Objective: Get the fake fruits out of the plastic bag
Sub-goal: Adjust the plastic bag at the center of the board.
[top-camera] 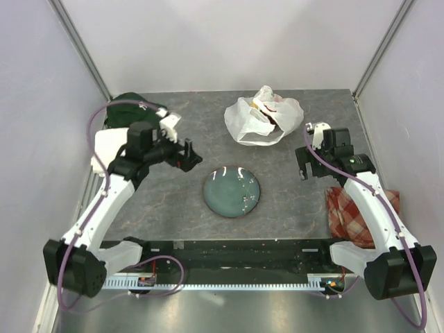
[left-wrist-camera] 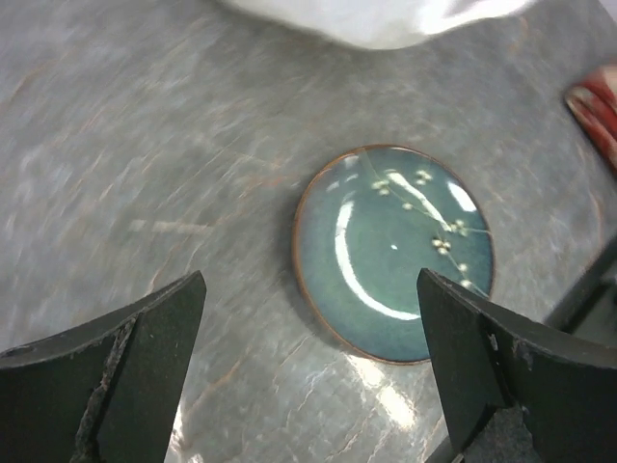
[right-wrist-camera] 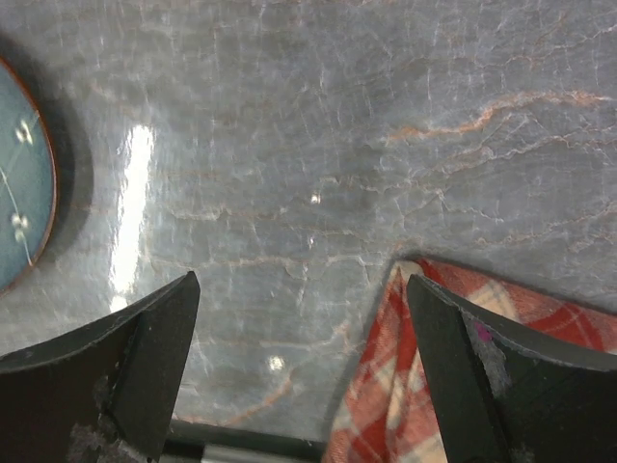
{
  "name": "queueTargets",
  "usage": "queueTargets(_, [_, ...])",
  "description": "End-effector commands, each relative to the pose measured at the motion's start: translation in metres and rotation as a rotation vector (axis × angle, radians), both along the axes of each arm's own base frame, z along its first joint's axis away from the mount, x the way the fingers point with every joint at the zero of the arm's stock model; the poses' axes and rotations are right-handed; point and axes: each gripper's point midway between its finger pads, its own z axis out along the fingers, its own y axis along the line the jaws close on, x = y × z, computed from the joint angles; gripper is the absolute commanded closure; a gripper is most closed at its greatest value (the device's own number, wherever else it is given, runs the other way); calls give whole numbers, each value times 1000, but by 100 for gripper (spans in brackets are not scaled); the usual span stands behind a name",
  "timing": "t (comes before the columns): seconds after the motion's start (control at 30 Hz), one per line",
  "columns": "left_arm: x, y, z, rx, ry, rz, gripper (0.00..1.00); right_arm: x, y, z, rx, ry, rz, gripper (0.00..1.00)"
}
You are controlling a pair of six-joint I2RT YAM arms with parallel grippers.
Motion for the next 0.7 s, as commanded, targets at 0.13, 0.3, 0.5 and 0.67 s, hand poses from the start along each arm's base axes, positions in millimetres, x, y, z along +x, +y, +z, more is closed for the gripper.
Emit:
queueTargets(0.13, [31,-85,73,168,-185,-304,1,32,-1,55,-59,-94,73,5])
queueTargets(0.3, [52,-123,94,256,-345,-345,9,73,19,119,-5,-273,145,7])
queueTargets(0.5, [74,-151,115,229,-421,-382,11,111,53,139,156,-354,210,12])
queueTargets(0.67, [53,-176,105,269,-497,-570,16,110,84,142,246,-345,363,15])
